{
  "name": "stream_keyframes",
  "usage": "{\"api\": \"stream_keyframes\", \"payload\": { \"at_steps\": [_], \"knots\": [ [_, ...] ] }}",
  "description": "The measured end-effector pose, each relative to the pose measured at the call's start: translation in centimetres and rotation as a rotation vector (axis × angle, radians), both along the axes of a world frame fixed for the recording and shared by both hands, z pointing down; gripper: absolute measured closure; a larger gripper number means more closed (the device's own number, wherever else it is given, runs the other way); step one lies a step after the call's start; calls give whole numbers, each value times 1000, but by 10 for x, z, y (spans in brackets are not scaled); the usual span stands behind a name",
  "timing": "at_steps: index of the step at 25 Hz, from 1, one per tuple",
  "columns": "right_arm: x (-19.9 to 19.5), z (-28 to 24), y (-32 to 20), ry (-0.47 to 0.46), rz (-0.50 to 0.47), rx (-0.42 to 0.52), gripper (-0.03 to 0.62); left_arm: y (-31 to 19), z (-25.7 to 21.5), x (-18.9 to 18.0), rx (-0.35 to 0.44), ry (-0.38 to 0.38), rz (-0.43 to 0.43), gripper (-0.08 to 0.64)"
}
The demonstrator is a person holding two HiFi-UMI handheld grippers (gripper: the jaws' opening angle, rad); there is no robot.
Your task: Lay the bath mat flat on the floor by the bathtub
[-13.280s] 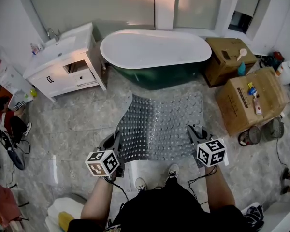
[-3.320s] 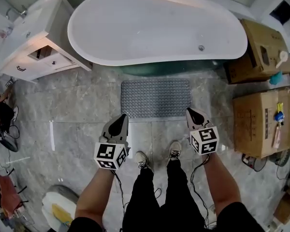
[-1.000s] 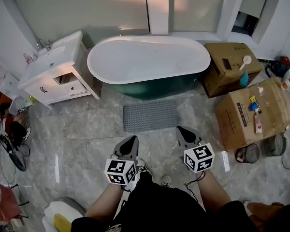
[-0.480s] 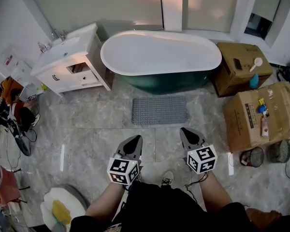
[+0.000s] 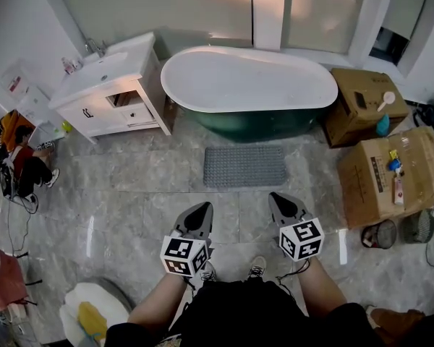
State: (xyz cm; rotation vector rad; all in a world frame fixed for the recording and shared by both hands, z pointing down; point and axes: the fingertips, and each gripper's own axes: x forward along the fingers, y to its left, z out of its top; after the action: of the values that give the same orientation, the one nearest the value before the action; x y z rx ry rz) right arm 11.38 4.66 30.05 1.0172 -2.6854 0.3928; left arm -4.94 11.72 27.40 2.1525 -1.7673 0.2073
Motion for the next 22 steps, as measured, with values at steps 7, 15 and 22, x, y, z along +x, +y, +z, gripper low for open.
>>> {"api": "stream_keyframes", "payload": {
  "at_steps": [7,15,22],
  "knots": [
    [-40,-8,31,5,64,11,575,19,1,-49,13,33,34,543],
    [-60,-9,53,25,123,19,575,31,9,-74,16,53,79,543],
    [-75,-12,64,21,149,24,575,36,6,-89,21,55,103,543]
  ]
}}
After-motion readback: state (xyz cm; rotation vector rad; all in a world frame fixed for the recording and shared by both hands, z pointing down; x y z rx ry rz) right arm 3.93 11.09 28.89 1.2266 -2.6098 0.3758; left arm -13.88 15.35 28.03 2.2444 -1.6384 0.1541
